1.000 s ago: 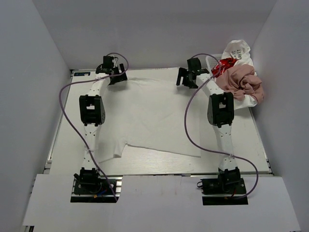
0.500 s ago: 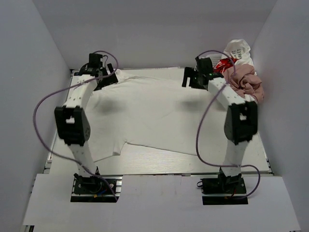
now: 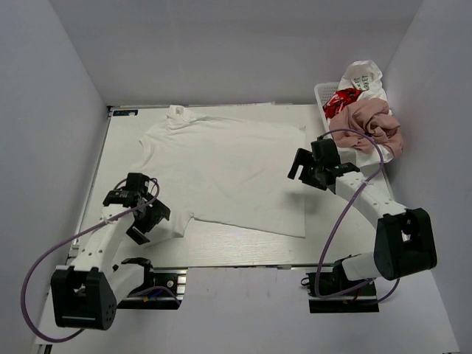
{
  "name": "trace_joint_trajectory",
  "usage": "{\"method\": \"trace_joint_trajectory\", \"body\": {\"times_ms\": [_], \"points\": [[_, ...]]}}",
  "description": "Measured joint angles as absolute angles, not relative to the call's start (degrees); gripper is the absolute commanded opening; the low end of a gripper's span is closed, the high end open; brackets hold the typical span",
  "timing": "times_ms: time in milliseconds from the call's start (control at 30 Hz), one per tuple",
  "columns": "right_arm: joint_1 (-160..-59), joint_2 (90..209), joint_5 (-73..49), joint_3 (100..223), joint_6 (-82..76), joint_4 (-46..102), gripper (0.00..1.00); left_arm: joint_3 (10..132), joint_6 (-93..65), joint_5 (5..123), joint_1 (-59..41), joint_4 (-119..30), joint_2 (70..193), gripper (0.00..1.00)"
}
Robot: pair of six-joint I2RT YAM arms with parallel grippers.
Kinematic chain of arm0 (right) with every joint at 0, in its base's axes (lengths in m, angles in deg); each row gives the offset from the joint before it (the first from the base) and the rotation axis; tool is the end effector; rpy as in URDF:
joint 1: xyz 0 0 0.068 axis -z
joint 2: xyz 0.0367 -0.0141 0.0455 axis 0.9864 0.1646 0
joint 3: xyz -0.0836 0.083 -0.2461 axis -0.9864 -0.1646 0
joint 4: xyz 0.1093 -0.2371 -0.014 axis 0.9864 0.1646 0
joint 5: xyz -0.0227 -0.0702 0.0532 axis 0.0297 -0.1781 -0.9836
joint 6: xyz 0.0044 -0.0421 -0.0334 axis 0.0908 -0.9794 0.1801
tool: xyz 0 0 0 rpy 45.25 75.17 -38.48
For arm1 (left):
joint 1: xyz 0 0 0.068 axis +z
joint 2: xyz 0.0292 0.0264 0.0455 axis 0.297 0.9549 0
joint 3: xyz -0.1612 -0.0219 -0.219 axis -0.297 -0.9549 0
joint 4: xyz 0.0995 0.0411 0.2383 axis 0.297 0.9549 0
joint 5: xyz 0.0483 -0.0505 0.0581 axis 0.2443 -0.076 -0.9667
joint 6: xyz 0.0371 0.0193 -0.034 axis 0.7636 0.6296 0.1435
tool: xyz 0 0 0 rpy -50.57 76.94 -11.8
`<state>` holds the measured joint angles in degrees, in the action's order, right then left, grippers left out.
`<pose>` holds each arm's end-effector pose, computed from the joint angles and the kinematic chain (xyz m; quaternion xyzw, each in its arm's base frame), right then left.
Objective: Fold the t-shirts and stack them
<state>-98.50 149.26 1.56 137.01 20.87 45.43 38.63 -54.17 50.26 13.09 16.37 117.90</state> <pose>0.2806 0.0872 0.2264 0.1215 0.9223 0.1082 0.3504 0.1624 -0.0084 0.2013 -0.4068 0.9087 0.0055 0.0936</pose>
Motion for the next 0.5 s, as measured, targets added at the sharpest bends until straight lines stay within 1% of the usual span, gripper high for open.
{"method": "trace_joint_trajectory", "body": {"times_ms": [100, 200, 367, 433, 500], "points": [[-98.5, 147.7, 1.3, 136.5, 21.6, 45.4, 0.90, 38.2, -58.6, 48.5, 13.2, 17.5, 113.0, 1.00], [-98.5, 147.7, 0.6, 136.2, 21.9, 45.6, 0.90, 37.7, -62.0, 46.5, 13.2, 17.0, 113.1, 1.00], [-98.5, 146.3, -1.0, 132.9, 21.9, 47.2, 0.90, 35.7, -65.4, 43.7, 13.6, 14.7, 123.2, 1.00], [-98.5, 145.0, -1.4, 131.8, 21.9, 48.2, 0.90, 35.7, -66.5, 42.4, 13.7, 14.1, 127.3, 0.98], [-98.5, 143.1, -1.8, 130.5, 21.9, 49.4, 0.90, 35.6, -67.2, 41.5, 13.8, 13.2, 129.4, 0.95]]}}
